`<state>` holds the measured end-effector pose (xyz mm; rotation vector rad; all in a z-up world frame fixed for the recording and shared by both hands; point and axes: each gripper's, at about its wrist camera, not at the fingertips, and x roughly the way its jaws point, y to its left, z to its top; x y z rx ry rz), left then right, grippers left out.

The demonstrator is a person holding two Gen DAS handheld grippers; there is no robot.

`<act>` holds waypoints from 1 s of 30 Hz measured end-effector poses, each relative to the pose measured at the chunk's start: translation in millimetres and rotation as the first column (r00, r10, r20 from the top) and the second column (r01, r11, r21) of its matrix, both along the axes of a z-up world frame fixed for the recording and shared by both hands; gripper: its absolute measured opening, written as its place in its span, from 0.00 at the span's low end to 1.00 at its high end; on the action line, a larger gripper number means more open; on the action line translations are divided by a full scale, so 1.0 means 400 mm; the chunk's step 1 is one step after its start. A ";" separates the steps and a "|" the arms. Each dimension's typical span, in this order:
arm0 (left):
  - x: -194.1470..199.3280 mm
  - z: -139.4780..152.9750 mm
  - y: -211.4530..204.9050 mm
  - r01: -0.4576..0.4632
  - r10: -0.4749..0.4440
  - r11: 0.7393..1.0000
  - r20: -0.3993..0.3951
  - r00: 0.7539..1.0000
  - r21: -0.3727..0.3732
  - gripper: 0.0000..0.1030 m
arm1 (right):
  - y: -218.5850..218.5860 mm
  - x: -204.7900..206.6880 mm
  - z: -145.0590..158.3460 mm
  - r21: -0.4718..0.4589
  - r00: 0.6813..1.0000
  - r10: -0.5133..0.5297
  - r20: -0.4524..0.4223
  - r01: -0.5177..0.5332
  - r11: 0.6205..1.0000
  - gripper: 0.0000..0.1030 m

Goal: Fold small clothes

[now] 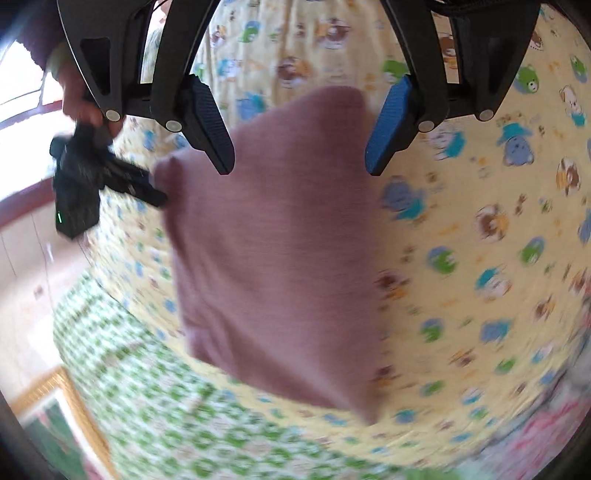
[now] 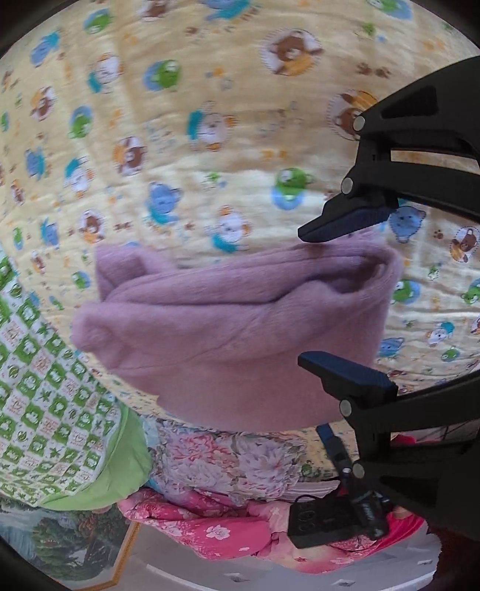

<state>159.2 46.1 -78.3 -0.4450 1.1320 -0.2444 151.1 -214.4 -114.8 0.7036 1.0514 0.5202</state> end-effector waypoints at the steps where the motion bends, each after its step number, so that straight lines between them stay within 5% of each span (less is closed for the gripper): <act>1: 0.008 -0.018 0.011 -0.006 0.006 1.000 -0.018 1.000 -0.012 0.72 | 0.004 -0.001 -0.013 0.007 1.000 0.002 -0.012 -0.002 1.000 0.61; 6: 0.053 -0.127 0.005 -0.010 0.005 0.999 -0.103 0.995 -0.039 0.70 | 0.019 0.005 -0.040 0.056 1.000 0.006 -0.020 -0.004 0.998 0.58; 7: 0.059 -0.140 0.000 -0.007 0.001 0.999 -0.109 0.994 -0.052 0.63 | 0.024 0.008 -0.043 0.070 1.000 0.016 -0.021 -0.014 0.997 0.52; 8: 0.062 -0.145 -0.006 0.004 -0.010 0.998 -0.101 0.995 -0.065 0.44 | 0.028 0.008 -0.044 0.078 0.999 0.024 -0.021 -0.022 0.997 0.27; 11: 0.049 -0.127 -0.009 0.026 -0.032 0.997 -0.079 0.996 -0.069 0.27 | 0.011 -0.001 -0.023 0.120 1.000 0.018 -0.004 -0.017 0.993 0.17; 16: 0.025 -0.102 0.020 0.018 -0.032 0.983 -0.073 0.997 -0.183 0.25 | -0.022 -0.041 0.029 0.194 0.998 0.013 0.056 -0.023 0.981 0.15; 22: 0.024 -0.211 0.037 -0.023 -0.001 0.987 -0.147 0.989 -0.160 0.26 | 0.021 -0.022 -0.068 0.075 0.998 0.025 -0.055 -0.021 0.997 0.15; 30: -0.011 -0.142 0.038 0.030 -0.033 0.999 -0.099 0.995 -0.032 0.46 | 0.008 -0.030 -0.036 -0.002 0.999 -0.005 -0.034 0.004 1.000 0.36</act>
